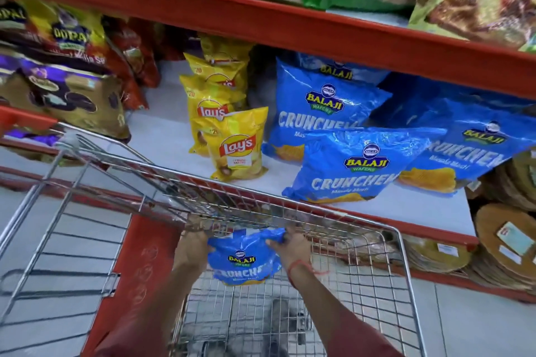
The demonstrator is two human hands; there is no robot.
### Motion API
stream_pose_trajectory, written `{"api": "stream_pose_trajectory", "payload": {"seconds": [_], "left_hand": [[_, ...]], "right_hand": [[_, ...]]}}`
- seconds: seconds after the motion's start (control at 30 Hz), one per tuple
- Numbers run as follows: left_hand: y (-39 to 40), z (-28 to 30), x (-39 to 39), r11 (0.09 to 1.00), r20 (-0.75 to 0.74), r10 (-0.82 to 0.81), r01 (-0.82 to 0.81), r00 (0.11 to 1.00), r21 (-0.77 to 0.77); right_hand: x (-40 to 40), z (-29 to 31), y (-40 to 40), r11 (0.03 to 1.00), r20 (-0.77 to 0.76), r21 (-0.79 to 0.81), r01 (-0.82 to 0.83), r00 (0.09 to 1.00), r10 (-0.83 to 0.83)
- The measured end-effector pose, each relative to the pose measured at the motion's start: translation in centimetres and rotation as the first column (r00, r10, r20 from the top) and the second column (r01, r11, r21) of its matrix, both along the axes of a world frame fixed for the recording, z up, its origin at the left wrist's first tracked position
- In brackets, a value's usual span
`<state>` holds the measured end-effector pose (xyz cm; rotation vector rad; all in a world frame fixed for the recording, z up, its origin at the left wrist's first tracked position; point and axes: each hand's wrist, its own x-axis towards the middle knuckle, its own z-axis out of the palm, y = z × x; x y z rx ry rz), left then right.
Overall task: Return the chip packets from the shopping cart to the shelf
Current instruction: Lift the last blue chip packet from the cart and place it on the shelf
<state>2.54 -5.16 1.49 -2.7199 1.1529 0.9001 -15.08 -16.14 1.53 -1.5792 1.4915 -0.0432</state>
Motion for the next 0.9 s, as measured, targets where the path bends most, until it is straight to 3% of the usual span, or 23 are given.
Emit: {"api": "stream_pose_trajectory", "payload": {"seconds": [0.07, 0.13, 0.23, 0.43, 0.6, 0.9], "left_hand": [[1.7, 0.4, -0.5, 0.984, -0.139, 0.119, -0.135, 0.983, -0.112], [3.3, 1.3, -1.0, 0.961, -0.186, 0.140, -0.179, 0.973, -0.211], [5.0, 3.3, -1.7, 0.941, -0.139, 0.040, -0.084, 0.989, -0.327], [5.4, 9.0, -3.3, 0.844, -0.147, -0.089, -0.004, 0.985, -0.536], [4.1, 14.8, -5.6, 0.709, -0.219, -0.245, 0.021, 0.944, -0.705], [-2.1, 22.9, -12.3, 0.531, -0.174, -0.305, 0.016, 0.936, -0.847]], "right_hand": [[-0.9, 0.7, 0.7, 0.998, 0.021, -0.027, 0.063, 0.998, -0.063], [-2.2, 1.8, 1.3, 0.992, 0.102, -0.042, 0.117, 0.988, -0.113], [-4.6, 4.0, 2.7, 0.990, 0.196, -0.079, 0.121, 0.975, -0.103], [-9.4, 9.9, 5.1, 0.926, 0.274, -0.335, 0.172, 0.959, -0.079], [-12.6, 15.7, 4.4, 0.820, 0.447, -0.444, 0.361, 0.882, -0.147], [-18.1, 24.5, -0.7, 0.580, 0.653, -0.559, 0.592, 0.746, -0.131]]}}
